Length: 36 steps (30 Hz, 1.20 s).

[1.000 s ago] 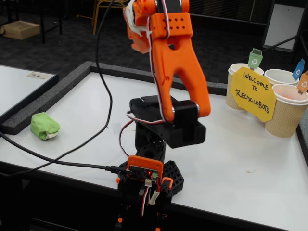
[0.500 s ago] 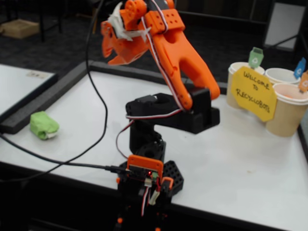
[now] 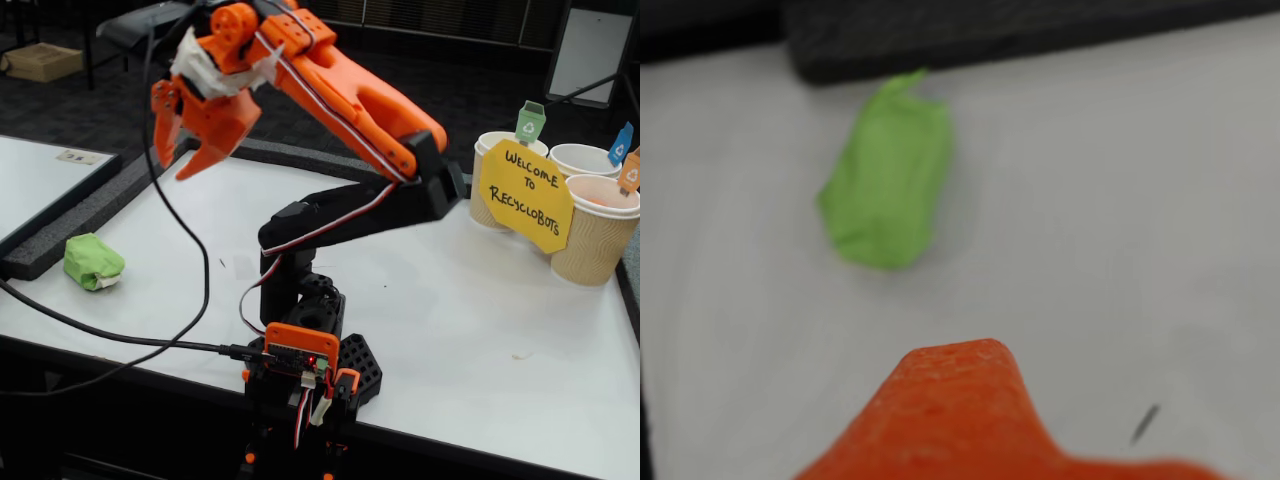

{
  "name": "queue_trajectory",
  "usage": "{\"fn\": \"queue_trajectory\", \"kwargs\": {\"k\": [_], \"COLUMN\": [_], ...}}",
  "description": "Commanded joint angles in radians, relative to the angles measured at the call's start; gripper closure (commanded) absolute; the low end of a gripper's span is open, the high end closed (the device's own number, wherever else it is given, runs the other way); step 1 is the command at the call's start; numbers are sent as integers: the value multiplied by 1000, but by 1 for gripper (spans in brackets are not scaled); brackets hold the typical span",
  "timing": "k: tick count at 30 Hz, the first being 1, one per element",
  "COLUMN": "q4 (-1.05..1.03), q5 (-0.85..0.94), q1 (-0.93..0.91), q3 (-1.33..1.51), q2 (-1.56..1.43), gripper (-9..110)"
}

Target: Sort rubbish by color.

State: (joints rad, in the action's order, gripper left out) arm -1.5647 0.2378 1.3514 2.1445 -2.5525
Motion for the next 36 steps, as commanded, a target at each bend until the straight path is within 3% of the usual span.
{"fn": "queue_trajectory", "kwargs": {"k": [1, 16, 28, 32, 36], "q4": [25, -3, 98, 167, 255], "q5": [-5, 14, -282, -535, -630], "q1": [60, 75, 253, 242, 224], "q3": [-54, -396, -497, -495, -445], "q2": [101, 534, 693, 699, 701], "gripper": [101, 101, 101, 101, 101]}}
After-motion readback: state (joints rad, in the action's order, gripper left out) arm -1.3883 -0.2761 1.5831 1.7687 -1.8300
